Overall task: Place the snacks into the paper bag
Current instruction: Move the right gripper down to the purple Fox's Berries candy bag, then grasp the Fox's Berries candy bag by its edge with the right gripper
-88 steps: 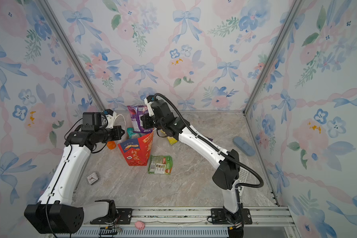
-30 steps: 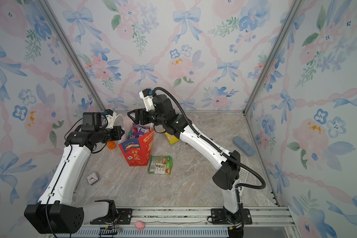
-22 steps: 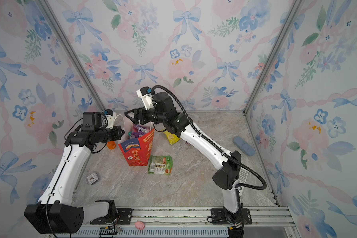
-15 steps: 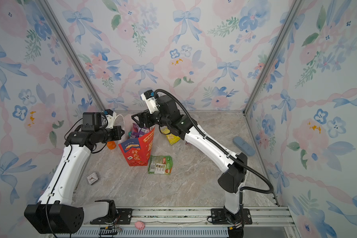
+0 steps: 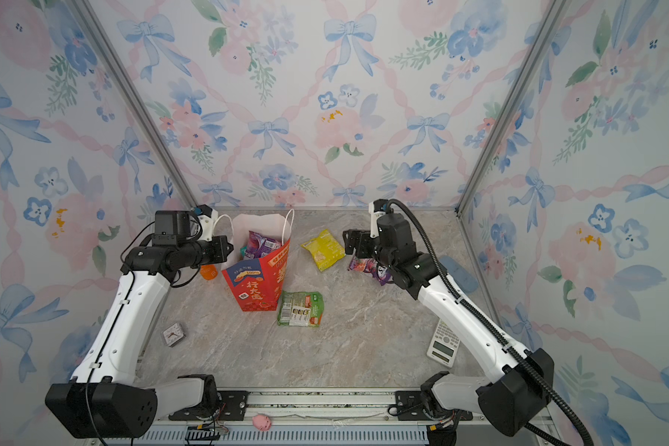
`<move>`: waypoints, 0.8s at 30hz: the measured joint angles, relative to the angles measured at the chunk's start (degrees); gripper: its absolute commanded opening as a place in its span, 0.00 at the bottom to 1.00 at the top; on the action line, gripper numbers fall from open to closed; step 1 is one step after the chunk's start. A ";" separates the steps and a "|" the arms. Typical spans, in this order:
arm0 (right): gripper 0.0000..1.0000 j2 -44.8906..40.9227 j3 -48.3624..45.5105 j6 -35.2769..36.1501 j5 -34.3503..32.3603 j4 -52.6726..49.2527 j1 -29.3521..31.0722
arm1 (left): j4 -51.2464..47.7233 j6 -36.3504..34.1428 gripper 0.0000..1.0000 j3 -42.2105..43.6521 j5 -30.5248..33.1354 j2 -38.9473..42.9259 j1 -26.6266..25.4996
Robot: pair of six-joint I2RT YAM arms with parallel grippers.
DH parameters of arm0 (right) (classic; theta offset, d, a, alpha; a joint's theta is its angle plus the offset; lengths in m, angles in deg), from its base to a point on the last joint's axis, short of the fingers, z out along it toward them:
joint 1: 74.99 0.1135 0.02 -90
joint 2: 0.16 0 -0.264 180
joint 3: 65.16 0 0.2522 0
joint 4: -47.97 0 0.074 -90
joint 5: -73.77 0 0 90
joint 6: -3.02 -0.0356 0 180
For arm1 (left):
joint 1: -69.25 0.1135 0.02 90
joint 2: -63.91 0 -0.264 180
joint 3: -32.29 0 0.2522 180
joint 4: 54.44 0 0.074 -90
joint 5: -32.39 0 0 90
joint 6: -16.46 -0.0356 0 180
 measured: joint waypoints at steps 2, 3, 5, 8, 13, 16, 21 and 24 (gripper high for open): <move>0.99 -1.05 -5.79 -2.69 -0.20 0.00 -2.99 | 0.00 0.00 0.00 0.00 0.00 0.00 0.00; 0.99 -1.33 -8.74 -4.11 -0.17 -0.17 -4.55 | 0.00 0.00 0.00 0.00 0.02 0.00 0.00; 1.00 -1.64 -13.44 -6.97 0.57 -0.07 -7.34 | 0.00 0.00 0.00 0.00 0.31 0.04 0.00; 0.99 -1.70 -18.34 -10.84 2.29 0.39 -11.54 | -0.02 0.02 0.00 0.00 0.66 0.37 0.00; 0.97 -1.07 -20.11 -14.64 4.79 2.45 -15.39 | -0.07 0.07 0.00 0.00 1.07 0.48 0.00; 0.97 1.42 -20.11 -16.09 6.21 4.68 -16.33 | -0.11 0.28 0.00 0.00 1.42 0.48 0.00; 0.99 7.17 -20.11 -17.62 8.41 7.21 -16.41 | -0.17 0.48 0.00 0.00 1.95 0.48 0.00; 0.93 9.68 -20.11 -18.62 8.85 8.52 -16.48 | -0.17 0.50 0.00 0.00 2.16 0.48 0.00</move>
